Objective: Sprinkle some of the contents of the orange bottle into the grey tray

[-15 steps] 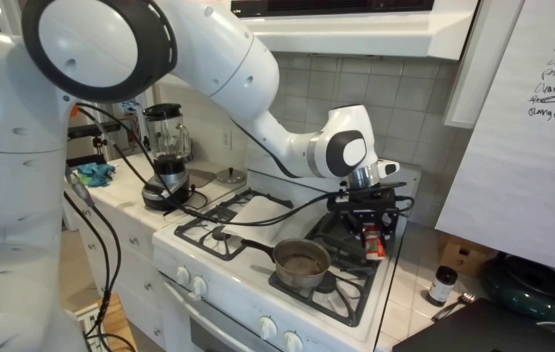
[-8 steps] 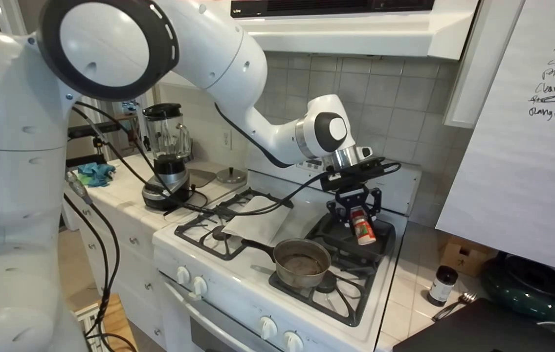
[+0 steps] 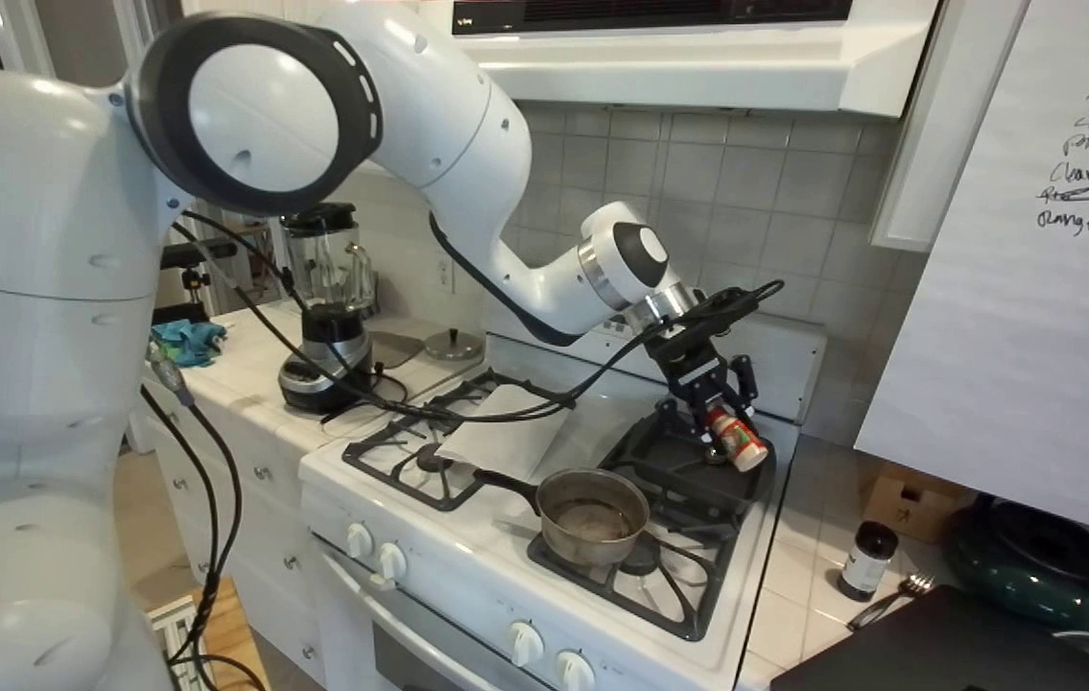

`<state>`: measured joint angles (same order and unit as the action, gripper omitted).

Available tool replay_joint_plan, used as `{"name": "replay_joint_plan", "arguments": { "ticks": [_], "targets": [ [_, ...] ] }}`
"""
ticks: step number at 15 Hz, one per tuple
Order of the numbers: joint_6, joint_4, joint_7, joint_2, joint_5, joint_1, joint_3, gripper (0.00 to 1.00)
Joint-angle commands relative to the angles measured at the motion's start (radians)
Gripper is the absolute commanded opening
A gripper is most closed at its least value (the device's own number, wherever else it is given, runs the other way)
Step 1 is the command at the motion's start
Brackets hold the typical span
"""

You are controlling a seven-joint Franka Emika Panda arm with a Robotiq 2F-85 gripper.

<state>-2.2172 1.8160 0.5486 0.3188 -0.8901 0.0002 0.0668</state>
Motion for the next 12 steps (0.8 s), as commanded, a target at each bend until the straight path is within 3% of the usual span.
{"name": "replay_joint_plan", "arguments": {
  "ticks": [1,8,9,12],
  "targets": [
    [0.021,-0.092,0.019,0.079,-0.166,0.018,-0.008,0.23],
    [0.005,-0.164,0.008,0.159,-0.485,0.064,-0.02,0.23],
    [0.009,-0.125,0.003,0.131,-0.404,0.038,-0.041,0.48],
    [0.009,-0.137,0.004,0.144,-0.451,0.047,-0.043,0.48]
  ]
}}
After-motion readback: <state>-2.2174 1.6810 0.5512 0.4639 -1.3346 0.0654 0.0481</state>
